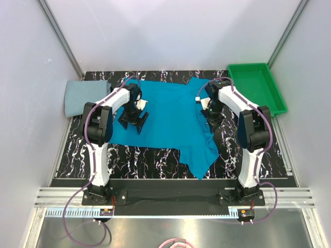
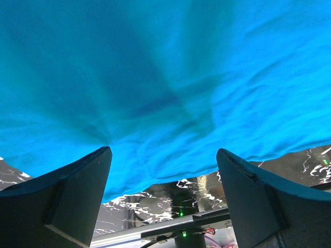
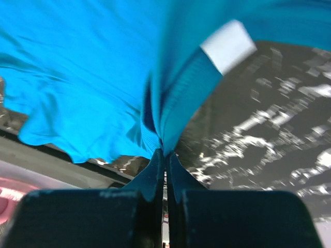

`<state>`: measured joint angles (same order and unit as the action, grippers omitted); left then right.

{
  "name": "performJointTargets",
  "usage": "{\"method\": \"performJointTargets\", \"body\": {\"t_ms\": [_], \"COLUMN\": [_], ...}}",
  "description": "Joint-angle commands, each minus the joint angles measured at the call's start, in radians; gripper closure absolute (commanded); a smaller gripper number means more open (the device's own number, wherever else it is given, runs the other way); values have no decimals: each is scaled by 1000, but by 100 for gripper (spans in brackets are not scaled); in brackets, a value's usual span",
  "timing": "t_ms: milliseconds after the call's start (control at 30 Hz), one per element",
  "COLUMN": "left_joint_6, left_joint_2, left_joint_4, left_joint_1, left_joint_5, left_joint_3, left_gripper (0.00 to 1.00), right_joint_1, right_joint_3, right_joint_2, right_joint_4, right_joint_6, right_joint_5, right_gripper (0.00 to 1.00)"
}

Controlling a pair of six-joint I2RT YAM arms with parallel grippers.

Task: Fold and stack the t-shirts
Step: Flatten the tshirt out

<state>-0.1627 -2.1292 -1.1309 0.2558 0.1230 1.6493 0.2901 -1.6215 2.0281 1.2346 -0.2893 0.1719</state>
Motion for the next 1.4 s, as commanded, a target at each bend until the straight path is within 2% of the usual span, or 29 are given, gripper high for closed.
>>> {"method": "performJointTargets", "body": {"t_ms": [0, 333, 600, 700, 733, 767, 800, 833, 867, 1000, 1033, 1100, 1133, 1233, 1367], "left_joint_6": [-6, -11, -8, -3, -3, -4, -5, -8, -9, -1, -1, 2, 3, -4, -11], "left_joint_2": [-11, 20, 46, 52, 55, 58, 58, 60, 61, 55, 54, 54, 55, 75, 115], "left_joint_4": [-1, -7, -6, -7, -9, -9, -12, -12, -10, -10, -12, -13, -15, -17, -13], "left_joint_1": [-1, -20, -44, -47, -47, -47, -47, -47, -47, -47, -47, -47, -47, -47, -47], "left_joint_5": [-10, 3, 0, 4, 6, 6, 6, 7, 7, 15, 18, 18, 20, 26, 46], "left_joint_3": [23, -16, -71, -71, -69, -68, -65, -63, -63, -65, -65, -62, -60, -68, -104], "left_gripper": [12, 13, 14, 14, 14, 14, 14, 14, 14, 14, 14, 14, 14, 14, 15], "right_joint_1": [-32, -114, -147, -157, -160, -164, -166, -169, -175, -180, -180, -184, -189, -197, -210], "right_joint_3": [11, 46, -32, -77, -98, -141, -170, -205, -281, -445, -522, -610, -650, -682, -722], "right_joint_2": [-60, -5, 67, 69, 58, 43, 17, 9, 6, 64, 95, 205, 233, 326, 432], "right_joint_4": [-4, -29, -29, -26, -27, -33, -41, -37, -34, -41, -28, 46, 57, 83, 105], "right_joint_6": [-17, -36, -59, -48, -36, -30, -25, -10, 10, 32, 33, 26, 27, 24, 35], "right_joint_5": [-87, -199, -290, -305, -283, -273, -252, -182, -175, 29, 140, 262, 396, 573, 690], "right_gripper": [100, 100, 98, 76, 53, 44, 36, 24, 20, 20, 21, 22, 22, 23, 24]}}
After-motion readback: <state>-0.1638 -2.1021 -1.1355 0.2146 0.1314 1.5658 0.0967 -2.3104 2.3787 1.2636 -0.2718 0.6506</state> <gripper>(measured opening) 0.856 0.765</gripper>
